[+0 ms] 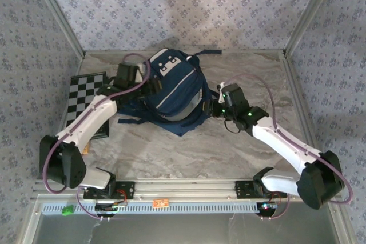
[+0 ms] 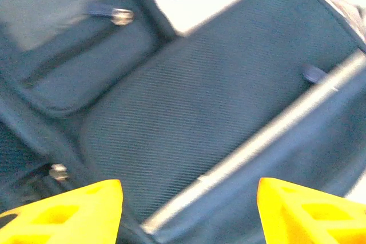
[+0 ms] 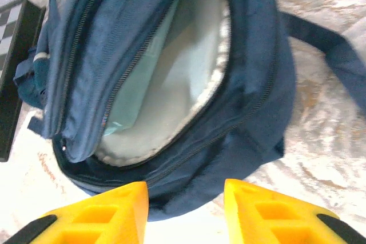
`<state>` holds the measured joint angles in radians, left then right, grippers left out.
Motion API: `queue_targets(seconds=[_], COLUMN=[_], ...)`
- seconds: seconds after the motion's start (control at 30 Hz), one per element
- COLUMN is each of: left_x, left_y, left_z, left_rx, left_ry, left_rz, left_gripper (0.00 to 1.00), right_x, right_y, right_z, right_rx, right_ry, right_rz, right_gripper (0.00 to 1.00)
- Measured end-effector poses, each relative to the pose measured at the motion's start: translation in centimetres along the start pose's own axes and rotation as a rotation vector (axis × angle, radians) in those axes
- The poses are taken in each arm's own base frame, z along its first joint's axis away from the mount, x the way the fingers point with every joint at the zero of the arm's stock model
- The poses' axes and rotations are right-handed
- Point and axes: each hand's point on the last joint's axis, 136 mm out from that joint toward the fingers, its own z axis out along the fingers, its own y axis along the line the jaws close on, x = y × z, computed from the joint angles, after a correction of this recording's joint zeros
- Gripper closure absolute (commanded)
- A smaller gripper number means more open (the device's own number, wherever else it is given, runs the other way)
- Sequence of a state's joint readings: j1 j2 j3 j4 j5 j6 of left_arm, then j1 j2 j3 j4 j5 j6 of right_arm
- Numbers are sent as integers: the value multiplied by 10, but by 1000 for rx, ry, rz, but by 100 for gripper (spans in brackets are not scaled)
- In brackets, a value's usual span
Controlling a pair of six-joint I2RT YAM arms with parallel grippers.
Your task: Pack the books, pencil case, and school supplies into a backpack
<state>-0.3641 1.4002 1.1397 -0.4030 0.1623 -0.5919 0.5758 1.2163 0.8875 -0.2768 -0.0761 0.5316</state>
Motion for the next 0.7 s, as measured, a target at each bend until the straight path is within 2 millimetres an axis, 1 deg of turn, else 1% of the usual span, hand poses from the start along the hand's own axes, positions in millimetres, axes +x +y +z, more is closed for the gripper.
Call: queue_targets(seconds=[0.03,0.1,0.2,0.27,0.3,0.37,0.43,0.5,0.53,0.63,0.7], left_x=[-2,3,14,17,17,15,15,16,17,20,20], left_y=[12,38,64,75,80,86,93,99,101,109,112], left_z=[2,9,17,20,22,27,35,45,49,66,75], left_rx=[-19,-63,-104,-117,-118,-123,-130,-132,-131,-145,-149], left_ry=[-2,15,46,54,54,55,60,72,79,107,115], left_rz=[-32,-100,-181,-228,-250,-283,-318,-356,-365,-403,-420], left_gripper=[37,38,38,38,39,40,41,51,53,54,50], right_x=[-1,-9,-23,-32,-36,-39,-35,-29,-25,-14,-10], right_y=[9,36,72,84,87,83,73,60,54,38,31], right_z=[3,12,27,39,45,57,70,82,87,96,100], right_rx=[-16,-68,-136,-152,-150,-136,-110,-80,-67,-35,-20], right_ry=[13,38,56,61,62,70,91,116,128,159,170], right_rz=[-9,-34,-61,-67,-66,-57,-44,-24,-14,15,27], right_gripper=[57,57,57,58,59,59,60,61,61,61,61])
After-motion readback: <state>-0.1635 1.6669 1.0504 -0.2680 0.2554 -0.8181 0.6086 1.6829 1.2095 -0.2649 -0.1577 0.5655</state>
